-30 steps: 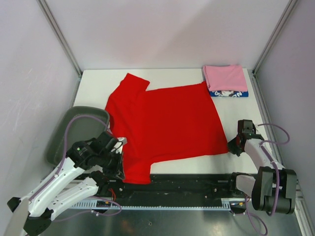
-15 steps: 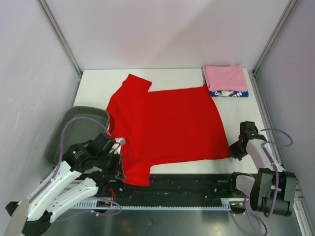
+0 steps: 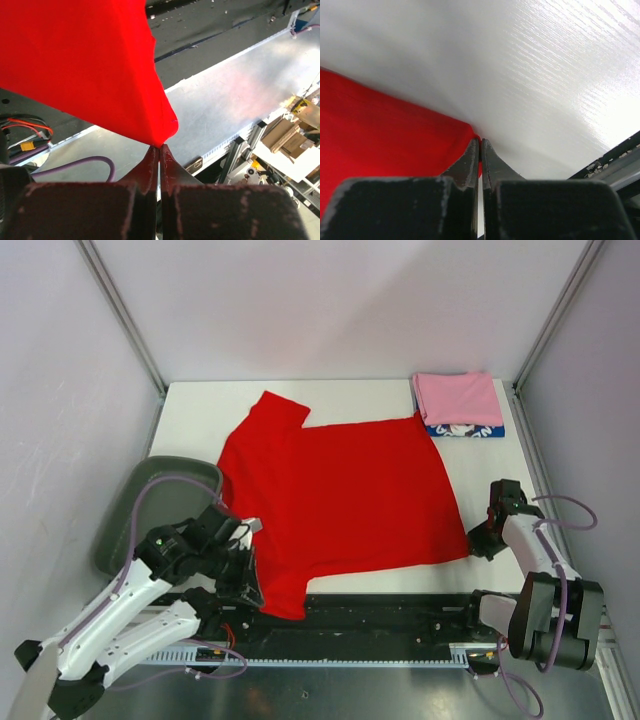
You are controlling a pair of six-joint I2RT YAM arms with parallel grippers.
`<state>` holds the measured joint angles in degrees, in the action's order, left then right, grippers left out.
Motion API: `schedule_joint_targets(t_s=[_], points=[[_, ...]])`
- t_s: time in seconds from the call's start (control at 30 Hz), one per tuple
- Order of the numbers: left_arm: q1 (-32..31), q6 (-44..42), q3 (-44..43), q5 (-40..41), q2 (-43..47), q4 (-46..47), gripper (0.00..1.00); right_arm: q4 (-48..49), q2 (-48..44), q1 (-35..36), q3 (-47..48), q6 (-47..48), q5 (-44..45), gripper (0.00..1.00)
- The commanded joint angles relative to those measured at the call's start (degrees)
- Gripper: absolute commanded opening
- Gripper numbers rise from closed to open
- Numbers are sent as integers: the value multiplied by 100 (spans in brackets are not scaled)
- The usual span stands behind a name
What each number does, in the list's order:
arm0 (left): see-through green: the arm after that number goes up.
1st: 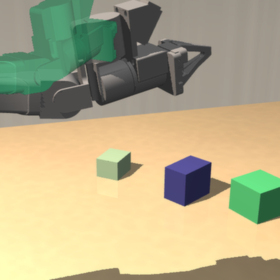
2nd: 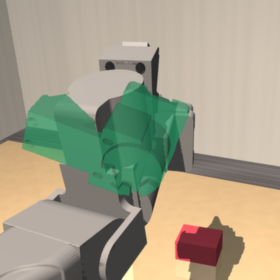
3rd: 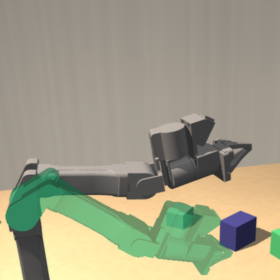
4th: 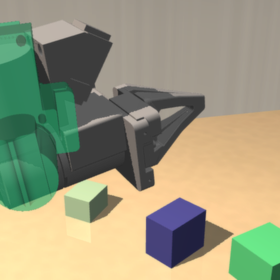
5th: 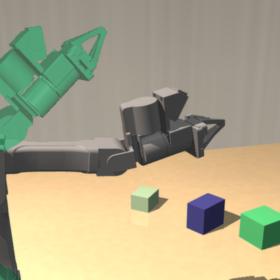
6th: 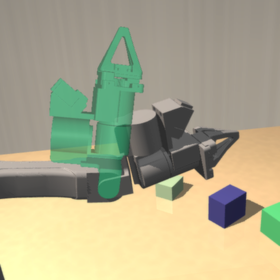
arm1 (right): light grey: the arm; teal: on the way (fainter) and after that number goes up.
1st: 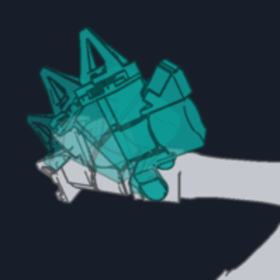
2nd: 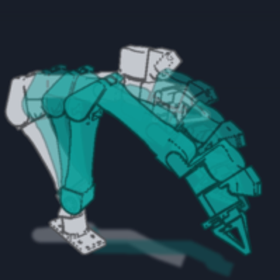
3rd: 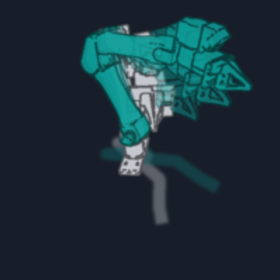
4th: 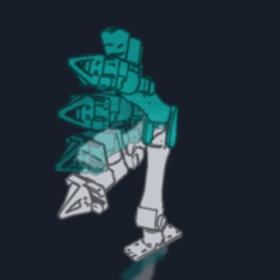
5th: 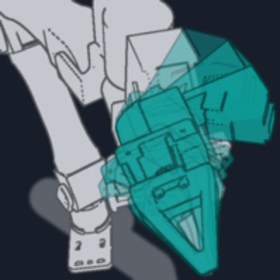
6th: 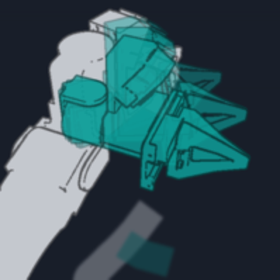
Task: Fold and stack the t-shirts
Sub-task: Grap the side of the flattened tshirt closest away from the robot with both arms, then fold the flattened tshirt in 1/3 of the way
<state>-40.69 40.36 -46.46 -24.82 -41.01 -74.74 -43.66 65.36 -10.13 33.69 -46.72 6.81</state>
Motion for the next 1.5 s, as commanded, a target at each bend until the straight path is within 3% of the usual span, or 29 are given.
schedule_joint_targets(t_s=[0.0,0.13,0.33,0.53,0.73,1.23,1.47], points=[[-119,89,71,-589,7,188,0,205,148,-33,199,157,115,0],[-155,-5,-236,-355,-149,171,0,272,172,-33,227,266,91,0],[158,-360,-1185,966,-932,30,0,365,1,-33,464,607,48,0],[516,-136,-1839,2182,-1466,587,0,498,171,218,705,780,-182,0],[1246,-73,-1666,2209,-1205,994,0,128,-261,566,702,585,175,0],[1291,341,-799,1519,461,677,0,-1242,-1068,464,665,-36,455,0],[1291,214,-821,2212,138,878,0,-568,-903,353,724,302,161,0]])
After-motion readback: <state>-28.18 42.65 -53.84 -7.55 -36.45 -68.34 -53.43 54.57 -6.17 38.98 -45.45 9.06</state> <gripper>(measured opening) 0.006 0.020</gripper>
